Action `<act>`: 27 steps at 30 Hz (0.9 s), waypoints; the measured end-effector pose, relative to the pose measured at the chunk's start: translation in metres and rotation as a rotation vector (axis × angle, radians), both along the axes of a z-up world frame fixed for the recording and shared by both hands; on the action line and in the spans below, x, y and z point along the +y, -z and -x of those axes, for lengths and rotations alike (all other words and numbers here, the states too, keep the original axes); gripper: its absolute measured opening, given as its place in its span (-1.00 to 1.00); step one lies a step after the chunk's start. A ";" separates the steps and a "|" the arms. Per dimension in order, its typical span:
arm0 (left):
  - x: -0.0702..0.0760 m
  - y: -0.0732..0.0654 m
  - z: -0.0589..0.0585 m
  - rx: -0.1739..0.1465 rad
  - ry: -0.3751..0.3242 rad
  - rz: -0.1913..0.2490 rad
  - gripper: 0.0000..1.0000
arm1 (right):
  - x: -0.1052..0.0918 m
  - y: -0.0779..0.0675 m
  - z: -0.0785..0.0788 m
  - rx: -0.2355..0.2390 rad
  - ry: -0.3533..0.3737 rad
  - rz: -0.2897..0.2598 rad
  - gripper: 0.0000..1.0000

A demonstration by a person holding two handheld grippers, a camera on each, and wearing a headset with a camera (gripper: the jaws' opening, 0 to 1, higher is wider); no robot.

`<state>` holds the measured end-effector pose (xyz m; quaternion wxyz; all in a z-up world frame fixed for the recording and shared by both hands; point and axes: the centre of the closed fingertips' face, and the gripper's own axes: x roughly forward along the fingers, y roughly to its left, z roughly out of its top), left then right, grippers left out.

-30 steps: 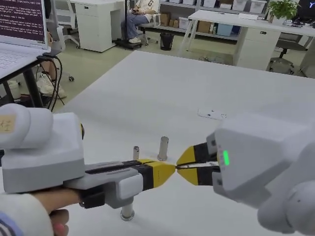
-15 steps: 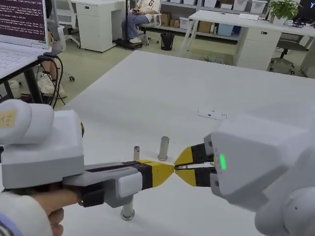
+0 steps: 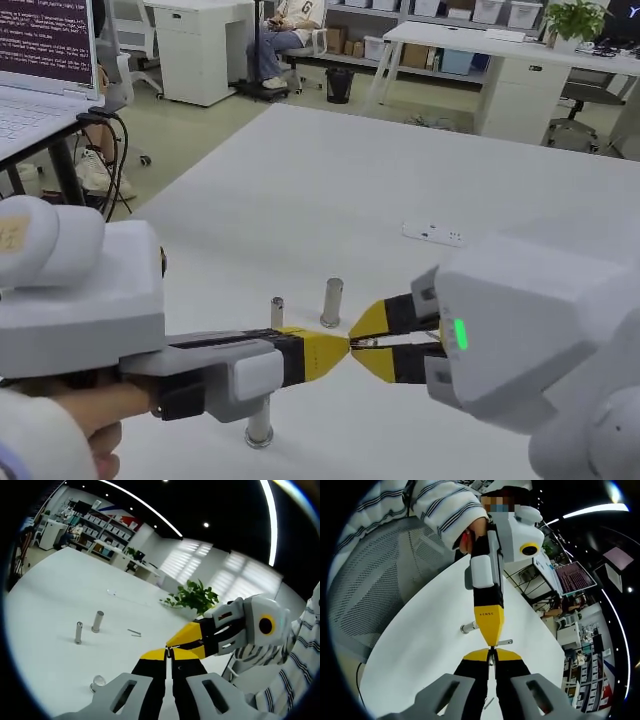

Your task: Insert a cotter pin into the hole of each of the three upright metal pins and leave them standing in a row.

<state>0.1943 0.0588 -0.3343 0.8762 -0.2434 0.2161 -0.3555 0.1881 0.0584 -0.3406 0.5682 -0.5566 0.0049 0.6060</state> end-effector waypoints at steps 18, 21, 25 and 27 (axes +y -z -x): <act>0.003 0.004 0.012 -0.089 0.057 -0.153 -1.00 | -0.008 0.006 -0.001 0.213 0.107 -0.073 -0.72; 0.004 0.005 0.014 -0.128 0.076 -0.198 -1.00 | -0.009 0.009 0.002 0.294 0.131 -0.095 -0.68; 0.006 0.013 0.015 -0.142 0.084 -0.276 -1.00 | -0.011 0.013 0.007 0.432 0.178 -0.122 -0.62; 0.006 0.015 0.017 -0.151 0.092 -0.297 -1.00 | -0.011 0.013 0.006 0.466 0.184 -0.145 -0.62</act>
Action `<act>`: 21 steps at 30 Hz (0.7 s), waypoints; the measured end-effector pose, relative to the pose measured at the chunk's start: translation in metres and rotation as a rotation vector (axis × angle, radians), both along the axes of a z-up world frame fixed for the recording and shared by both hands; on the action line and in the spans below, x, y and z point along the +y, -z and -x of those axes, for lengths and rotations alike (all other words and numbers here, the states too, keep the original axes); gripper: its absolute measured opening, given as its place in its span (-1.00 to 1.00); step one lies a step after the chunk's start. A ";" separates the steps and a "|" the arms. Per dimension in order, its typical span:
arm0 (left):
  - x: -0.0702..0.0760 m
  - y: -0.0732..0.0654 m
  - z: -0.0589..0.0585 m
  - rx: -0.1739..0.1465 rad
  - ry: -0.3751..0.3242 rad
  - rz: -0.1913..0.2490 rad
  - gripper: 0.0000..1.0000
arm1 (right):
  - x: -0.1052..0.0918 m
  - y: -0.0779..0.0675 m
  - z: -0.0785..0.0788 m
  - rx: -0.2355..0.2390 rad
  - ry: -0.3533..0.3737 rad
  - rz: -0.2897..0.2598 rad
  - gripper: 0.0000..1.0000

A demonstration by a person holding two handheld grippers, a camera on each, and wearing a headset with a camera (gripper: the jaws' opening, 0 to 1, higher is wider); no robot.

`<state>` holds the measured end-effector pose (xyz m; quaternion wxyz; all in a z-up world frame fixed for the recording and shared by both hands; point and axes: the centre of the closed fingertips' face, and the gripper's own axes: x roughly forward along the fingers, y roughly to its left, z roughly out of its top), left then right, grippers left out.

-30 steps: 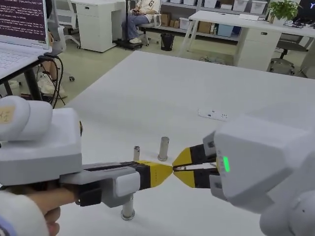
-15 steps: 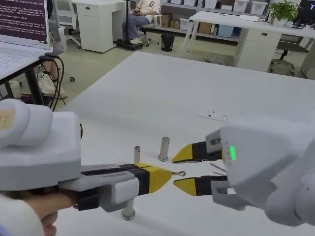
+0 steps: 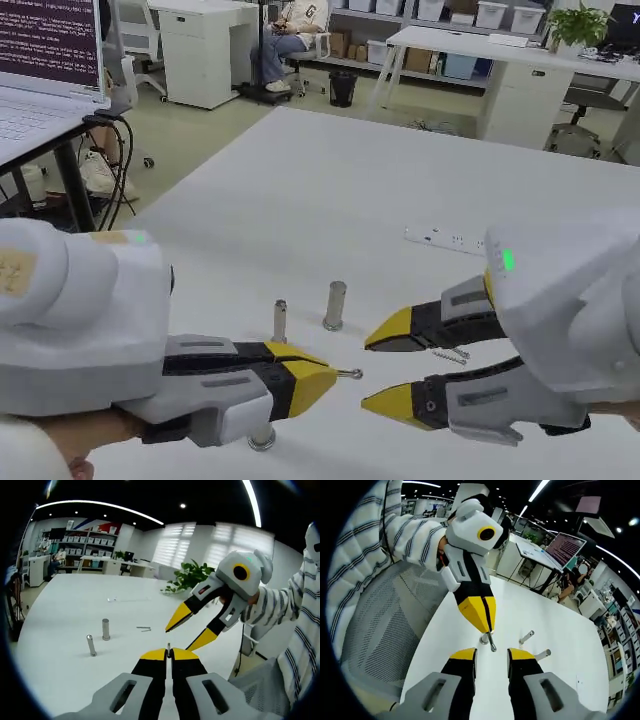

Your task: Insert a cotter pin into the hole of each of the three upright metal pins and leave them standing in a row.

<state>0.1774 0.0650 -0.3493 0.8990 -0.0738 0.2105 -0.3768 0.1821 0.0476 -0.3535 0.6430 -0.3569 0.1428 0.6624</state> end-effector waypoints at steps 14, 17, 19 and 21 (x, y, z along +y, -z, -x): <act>-0.012 -0.003 0.016 -0.166 0.164 -0.148 -1.00 | -0.002 0.014 0.017 0.264 0.042 -0.038 -0.64; -0.015 -0.005 0.018 -0.186 0.189 -0.158 -1.00 | -0.003 0.018 0.021 0.286 0.033 -0.024 -0.67; -0.017 -0.005 0.019 -0.194 0.199 -0.157 -1.00 | -0.004 0.021 0.025 0.299 0.017 -0.005 -0.77; -0.018 -0.005 0.020 -0.201 0.213 -0.159 -1.00 | -0.004 0.023 0.027 0.296 0.009 0.000 -0.82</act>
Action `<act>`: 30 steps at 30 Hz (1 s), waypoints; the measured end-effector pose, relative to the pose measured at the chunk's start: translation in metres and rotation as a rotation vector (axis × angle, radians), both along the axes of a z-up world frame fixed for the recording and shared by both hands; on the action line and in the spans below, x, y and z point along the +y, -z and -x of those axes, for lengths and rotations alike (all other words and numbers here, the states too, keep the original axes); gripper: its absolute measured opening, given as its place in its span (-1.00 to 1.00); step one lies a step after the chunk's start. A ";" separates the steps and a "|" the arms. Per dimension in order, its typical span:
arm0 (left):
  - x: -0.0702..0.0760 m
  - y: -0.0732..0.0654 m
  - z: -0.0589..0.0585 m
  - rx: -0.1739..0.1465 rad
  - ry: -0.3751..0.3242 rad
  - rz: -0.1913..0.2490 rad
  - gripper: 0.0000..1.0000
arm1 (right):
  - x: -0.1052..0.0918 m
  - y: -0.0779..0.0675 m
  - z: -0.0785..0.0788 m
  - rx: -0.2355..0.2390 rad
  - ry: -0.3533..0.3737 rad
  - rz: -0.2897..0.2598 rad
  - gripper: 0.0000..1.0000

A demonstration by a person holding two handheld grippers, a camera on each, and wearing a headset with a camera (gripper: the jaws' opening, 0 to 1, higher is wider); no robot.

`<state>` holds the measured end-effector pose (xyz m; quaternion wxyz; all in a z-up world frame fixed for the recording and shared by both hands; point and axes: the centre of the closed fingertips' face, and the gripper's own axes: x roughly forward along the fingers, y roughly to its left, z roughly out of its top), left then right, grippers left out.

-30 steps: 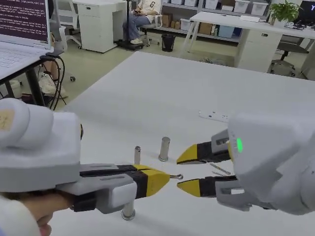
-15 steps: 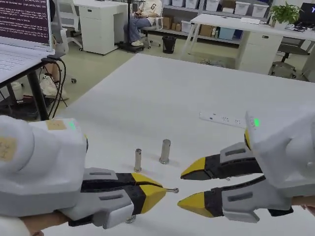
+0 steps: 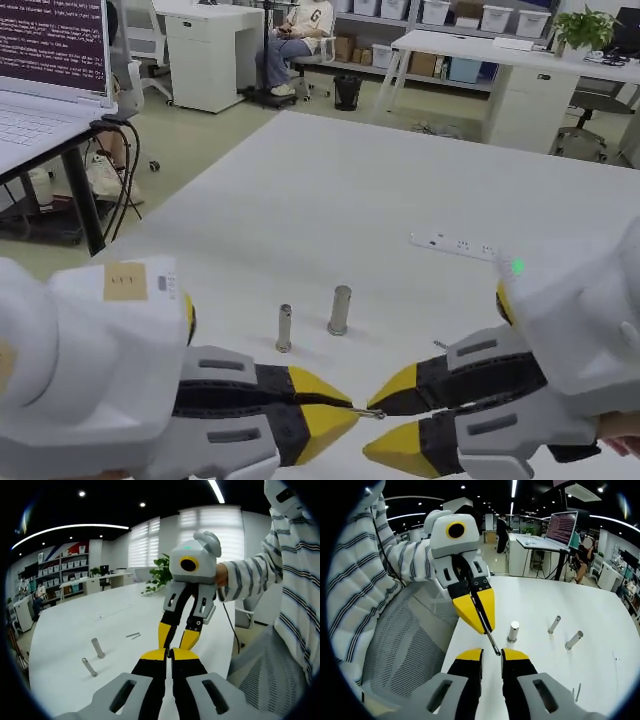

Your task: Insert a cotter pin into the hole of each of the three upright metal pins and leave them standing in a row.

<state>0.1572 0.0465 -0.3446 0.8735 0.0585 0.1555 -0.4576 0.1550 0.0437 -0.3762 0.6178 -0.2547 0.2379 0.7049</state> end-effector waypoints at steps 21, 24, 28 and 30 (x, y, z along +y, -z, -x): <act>0.004 0.013 0.014 0.047 0.059 -0.021 -0.99 | 0.001 0.002 0.014 0.065 -0.004 0.003 -1.00; 0.010 0.017 0.013 0.051 0.064 -0.055 -0.97 | 0.004 0.002 0.017 0.077 0.000 0.000 -1.00; 0.022 0.021 0.008 0.057 0.041 -0.064 -0.97 | 0.009 0.002 0.016 0.071 0.021 0.005 -1.00; 0.026 0.023 0.006 0.059 0.028 -0.066 -0.92 | 0.011 0.002 0.012 0.066 0.046 0.006 -1.00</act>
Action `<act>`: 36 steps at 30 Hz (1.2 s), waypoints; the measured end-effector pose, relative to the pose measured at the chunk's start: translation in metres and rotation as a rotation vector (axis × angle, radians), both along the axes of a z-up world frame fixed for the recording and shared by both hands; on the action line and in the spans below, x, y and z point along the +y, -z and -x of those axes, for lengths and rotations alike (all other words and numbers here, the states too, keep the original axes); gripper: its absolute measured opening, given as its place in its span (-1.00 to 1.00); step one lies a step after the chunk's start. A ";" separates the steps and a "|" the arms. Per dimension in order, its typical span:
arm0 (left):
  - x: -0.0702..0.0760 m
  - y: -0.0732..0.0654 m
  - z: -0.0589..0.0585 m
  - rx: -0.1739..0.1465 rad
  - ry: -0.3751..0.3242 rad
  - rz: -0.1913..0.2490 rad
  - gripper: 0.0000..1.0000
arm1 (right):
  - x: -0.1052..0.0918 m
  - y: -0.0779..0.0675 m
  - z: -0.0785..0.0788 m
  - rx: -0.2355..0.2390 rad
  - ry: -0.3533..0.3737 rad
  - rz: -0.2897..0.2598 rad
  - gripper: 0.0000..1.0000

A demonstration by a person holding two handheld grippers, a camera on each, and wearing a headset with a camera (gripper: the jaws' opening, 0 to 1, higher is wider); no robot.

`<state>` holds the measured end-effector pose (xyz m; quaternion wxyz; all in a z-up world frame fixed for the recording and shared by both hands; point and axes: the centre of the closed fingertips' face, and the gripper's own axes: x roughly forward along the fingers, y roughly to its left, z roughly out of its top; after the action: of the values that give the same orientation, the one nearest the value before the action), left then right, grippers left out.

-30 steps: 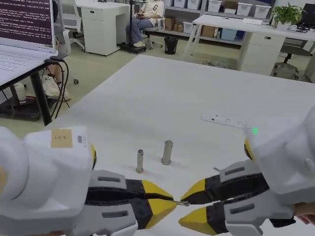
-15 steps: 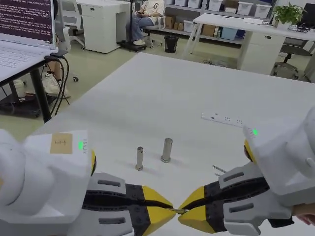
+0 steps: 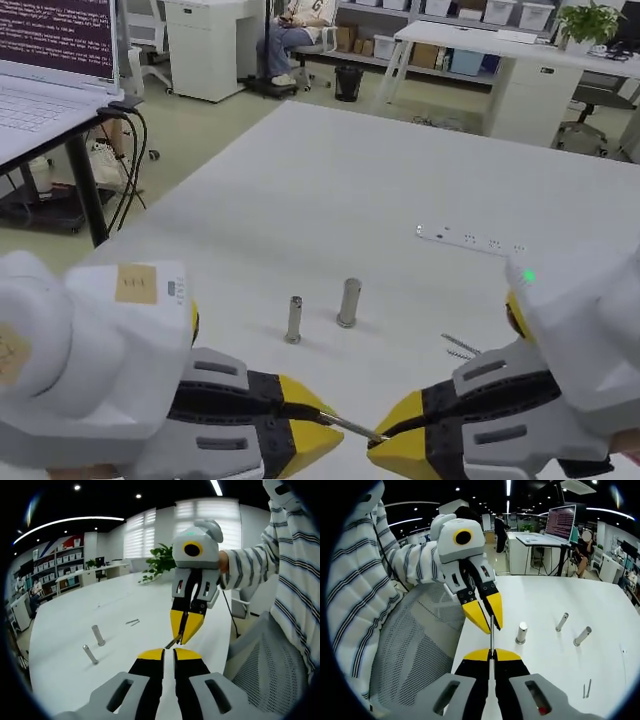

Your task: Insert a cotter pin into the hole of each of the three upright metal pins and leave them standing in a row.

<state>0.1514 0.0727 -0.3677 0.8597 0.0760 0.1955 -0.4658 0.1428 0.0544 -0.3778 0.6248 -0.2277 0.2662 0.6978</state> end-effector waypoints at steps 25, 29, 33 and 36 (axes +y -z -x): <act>0.059 0.058 -0.041 0.071 -0.042 -0.257 -0.52 | 0.008 0.065 -0.047 -0.056 0.192 0.263 -1.00; 0.056 0.062 -0.046 0.065 -0.012 -0.267 -0.51 | 0.009 0.070 -0.048 -0.054 0.189 0.281 -1.00; 0.056 0.068 -0.049 0.067 0.009 -0.283 -0.53 | 0.011 0.073 -0.048 -0.055 0.179 0.294 -1.00; 0.056 0.071 -0.052 0.067 0.018 -0.287 -0.60 | 0.015 0.076 -0.050 -0.060 0.174 0.304 -1.00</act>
<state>0.2036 0.1291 -0.4384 0.8288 0.1843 0.2881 -0.4429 0.1924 0.0689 -0.4534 0.6488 -0.3165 0.3684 0.5858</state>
